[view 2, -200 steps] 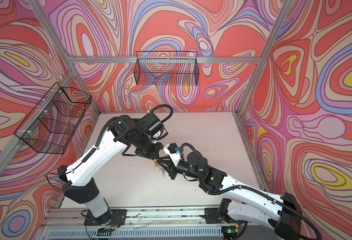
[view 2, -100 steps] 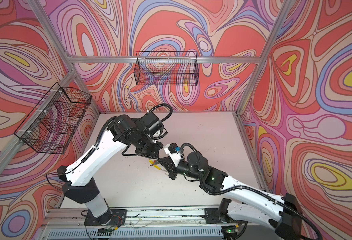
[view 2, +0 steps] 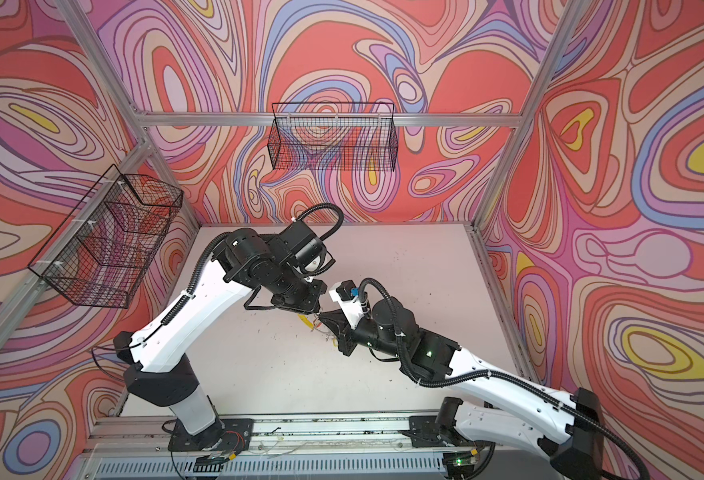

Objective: Put the keys on the keyring
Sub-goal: 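Move the open right gripper toward the rings while the left gripper holds the disc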

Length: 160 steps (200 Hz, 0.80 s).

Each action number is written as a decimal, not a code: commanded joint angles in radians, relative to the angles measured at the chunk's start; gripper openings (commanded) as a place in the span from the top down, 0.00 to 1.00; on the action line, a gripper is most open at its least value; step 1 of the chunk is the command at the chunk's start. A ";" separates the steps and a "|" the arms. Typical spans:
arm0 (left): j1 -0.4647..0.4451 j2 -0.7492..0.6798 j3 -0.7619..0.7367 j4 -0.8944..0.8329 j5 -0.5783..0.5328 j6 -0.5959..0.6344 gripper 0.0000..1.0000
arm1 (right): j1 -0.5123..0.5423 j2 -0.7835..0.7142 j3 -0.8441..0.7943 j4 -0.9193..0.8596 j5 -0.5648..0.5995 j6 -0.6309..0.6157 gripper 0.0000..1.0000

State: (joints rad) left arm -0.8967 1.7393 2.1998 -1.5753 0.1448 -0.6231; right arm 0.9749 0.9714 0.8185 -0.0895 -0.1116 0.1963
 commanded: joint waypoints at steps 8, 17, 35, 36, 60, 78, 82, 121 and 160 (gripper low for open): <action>0.008 -0.004 0.047 -0.184 -0.058 -0.019 1.00 | -0.007 -0.021 0.017 -0.109 -0.026 -0.012 1.00; 0.007 -0.003 0.054 -0.184 -0.064 -0.024 1.00 | -0.001 -0.016 0.029 -0.137 -0.035 -0.027 1.00; 0.007 -0.004 0.068 -0.183 -0.070 -0.027 1.00 | 0.012 -0.017 0.041 -0.174 0.019 -0.042 1.00; 0.007 -0.003 0.068 -0.184 -0.070 -0.027 1.00 | 0.012 -0.018 0.041 -0.176 0.022 -0.042 1.00; 0.008 -0.002 0.067 -0.184 -0.054 -0.024 1.00 | 0.013 -0.025 0.042 -0.190 0.064 -0.052 1.00; 0.008 -0.004 0.069 -0.181 -0.054 -0.031 1.00 | 0.013 -0.062 0.007 -0.125 0.024 -0.044 1.00; 0.007 -0.005 0.068 -0.176 -0.053 -0.034 1.00 | 0.013 -0.073 -0.004 -0.101 0.012 -0.038 1.00; 0.007 -0.008 0.127 -0.157 -0.081 -0.099 1.00 | 0.012 -0.137 -0.086 0.092 -0.172 0.072 0.70; 0.008 -0.054 0.122 -0.086 -0.092 -0.174 1.00 | 0.012 -0.173 -0.159 0.217 -0.222 0.160 0.60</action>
State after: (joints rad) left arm -0.8948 1.7248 2.3146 -1.5974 0.0761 -0.7296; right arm 0.9833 0.8181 0.7025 0.0128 -0.2695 0.2817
